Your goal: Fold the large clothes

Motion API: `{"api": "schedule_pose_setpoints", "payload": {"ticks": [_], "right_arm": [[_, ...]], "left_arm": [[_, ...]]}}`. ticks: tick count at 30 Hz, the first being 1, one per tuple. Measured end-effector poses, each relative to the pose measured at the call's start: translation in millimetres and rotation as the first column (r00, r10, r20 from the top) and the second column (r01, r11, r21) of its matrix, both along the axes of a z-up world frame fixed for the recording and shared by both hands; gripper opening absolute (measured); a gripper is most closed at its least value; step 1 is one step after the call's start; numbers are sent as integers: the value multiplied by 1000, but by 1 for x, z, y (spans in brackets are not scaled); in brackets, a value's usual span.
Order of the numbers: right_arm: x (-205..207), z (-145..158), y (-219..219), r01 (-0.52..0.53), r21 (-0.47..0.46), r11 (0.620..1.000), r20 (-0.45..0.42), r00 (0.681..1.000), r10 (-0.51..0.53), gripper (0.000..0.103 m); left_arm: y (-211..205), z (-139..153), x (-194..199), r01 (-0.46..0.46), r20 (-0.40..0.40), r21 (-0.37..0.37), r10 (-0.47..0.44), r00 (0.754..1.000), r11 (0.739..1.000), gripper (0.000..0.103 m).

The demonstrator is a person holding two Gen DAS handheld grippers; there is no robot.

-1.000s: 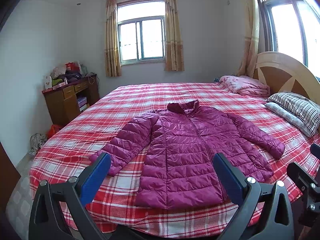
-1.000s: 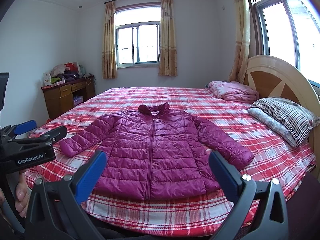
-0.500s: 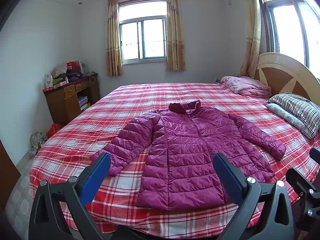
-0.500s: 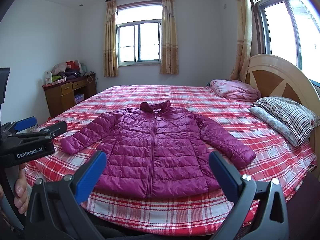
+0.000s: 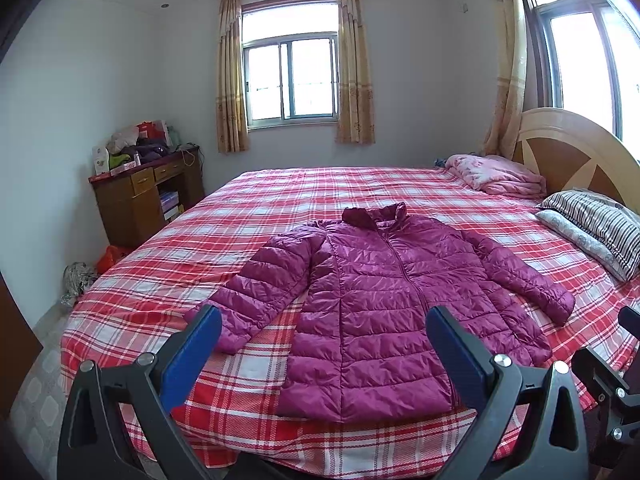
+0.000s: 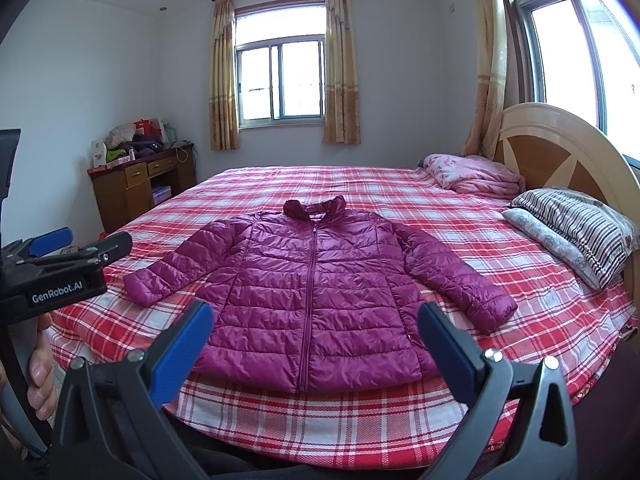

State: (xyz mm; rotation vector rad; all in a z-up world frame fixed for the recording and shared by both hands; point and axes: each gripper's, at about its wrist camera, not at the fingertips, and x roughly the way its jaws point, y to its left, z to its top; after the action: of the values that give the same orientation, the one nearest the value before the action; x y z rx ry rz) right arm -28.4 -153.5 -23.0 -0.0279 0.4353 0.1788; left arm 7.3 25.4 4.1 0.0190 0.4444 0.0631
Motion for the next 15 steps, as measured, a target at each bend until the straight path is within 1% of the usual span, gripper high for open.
{"api": "schedule_pose_setpoints", "payload": {"ticks": [15], "right_arm": [[1, -3, 0, -6, 2, 1000, -14, 1000, 6, 103]], "left_arm": [[3, -1, 3, -9, -1, 1, 9, 1000, 1000, 102]]}}
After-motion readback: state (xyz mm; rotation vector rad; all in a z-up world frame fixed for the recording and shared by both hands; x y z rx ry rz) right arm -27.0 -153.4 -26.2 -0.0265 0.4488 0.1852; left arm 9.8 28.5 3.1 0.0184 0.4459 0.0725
